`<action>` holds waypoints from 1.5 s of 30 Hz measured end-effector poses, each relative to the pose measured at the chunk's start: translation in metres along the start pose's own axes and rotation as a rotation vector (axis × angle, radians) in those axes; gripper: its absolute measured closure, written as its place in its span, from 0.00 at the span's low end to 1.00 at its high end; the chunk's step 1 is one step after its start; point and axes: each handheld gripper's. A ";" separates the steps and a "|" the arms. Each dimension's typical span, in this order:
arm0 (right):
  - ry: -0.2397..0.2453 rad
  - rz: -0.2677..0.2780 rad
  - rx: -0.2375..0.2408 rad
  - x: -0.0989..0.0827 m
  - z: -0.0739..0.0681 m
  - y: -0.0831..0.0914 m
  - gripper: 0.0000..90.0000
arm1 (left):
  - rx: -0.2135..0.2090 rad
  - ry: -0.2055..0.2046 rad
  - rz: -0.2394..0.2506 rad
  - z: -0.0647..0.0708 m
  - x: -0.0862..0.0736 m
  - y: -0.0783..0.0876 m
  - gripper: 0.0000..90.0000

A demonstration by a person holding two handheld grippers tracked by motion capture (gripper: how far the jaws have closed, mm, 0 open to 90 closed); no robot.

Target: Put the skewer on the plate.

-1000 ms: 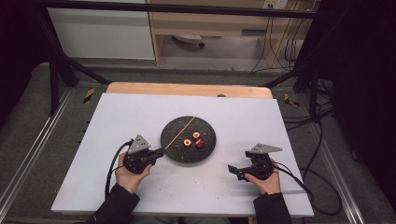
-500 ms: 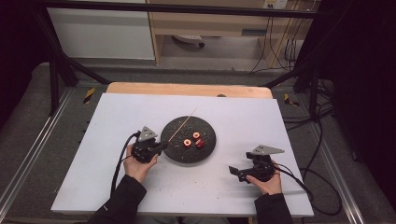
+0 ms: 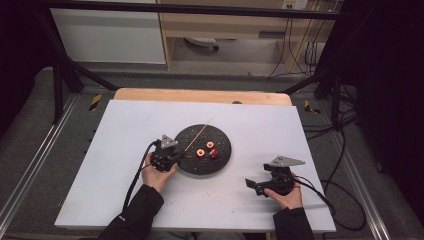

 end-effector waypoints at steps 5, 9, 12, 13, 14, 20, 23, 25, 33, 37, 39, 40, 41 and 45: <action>-0.004 -0.004 -0.001 0.000 0.000 -0.001 0.01 | 0.015 -0.010 -0.015 0.006 0.000 -0.004 0.98; -0.006 -0.005 0.000 0.000 0.000 -0.001 0.01 | 0.026 -0.013 -0.030 0.007 -0.001 -0.007 0.98; -0.002 -0.008 -0.002 -0.001 0.000 -0.002 0.01 | 0.034 -0.021 -0.036 0.008 -0.002 -0.007 0.98; 0.000 -0.006 -0.001 -0.001 0.000 -0.002 0.01 | 0.036 -0.022 -0.038 0.009 -0.002 -0.007 0.98; 0.000 -0.006 -0.001 -0.001 0.000 -0.002 0.01 | 0.037 -0.020 -0.038 0.009 -0.002 -0.008 0.98; -0.005 -0.008 -0.002 0.000 -0.001 -0.002 0.01 | 0.021 -0.023 -0.036 0.009 -0.003 -0.008 0.97; -0.004 -0.009 -0.003 0.000 0.000 -0.001 0.01 | -0.007 -0.024 -0.029 0.007 -0.001 -0.004 0.92; -0.002 -0.009 -0.004 0.000 0.000 -0.001 0.01 | -0.024 -0.025 -0.025 0.006 0.000 0.000 0.86; -0.002 -0.006 -0.002 0.000 0.000 0.000 0.01 | -0.092 -0.078 -0.011 -0.001 -0.002 0.023 0.54; -0.001 -0.002 -0.004 0.000 0.000 0.001 0.01 | -0.112 -0.098 -0.018 -0.009 -0.007 0.035 0.38; -0.001 -0.002 -0.004 0.000 0.000 0.001 0.01 | -0.116 -0.106 -0.017 -0.013 -0.011 0.041 0.32; -0.001 -0.002 -0.004 0.000 0.000 0.001 0.01 | -0.116 -0.109 -0.016 -0.016 -0.013 0.044 0.29; -0.001 -0.002 -0.004 0.000 0.000 0.001 0.01 | -0.112 -0.114 -0.019 -0.018 -0.016 0.047 0.26; -0.004 -0.007 0.001 0.000 0.000 0.001 0.01 | -0.085 -0.121 -0.020 -0.029 -0.026 0.059 0.15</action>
Point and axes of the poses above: each handheld gripper's, and its own axes: y roughly backward along the jaws, x roughly out of its top, z roughly to its right, and after that the axes turned 14 degrees about y, right-handed
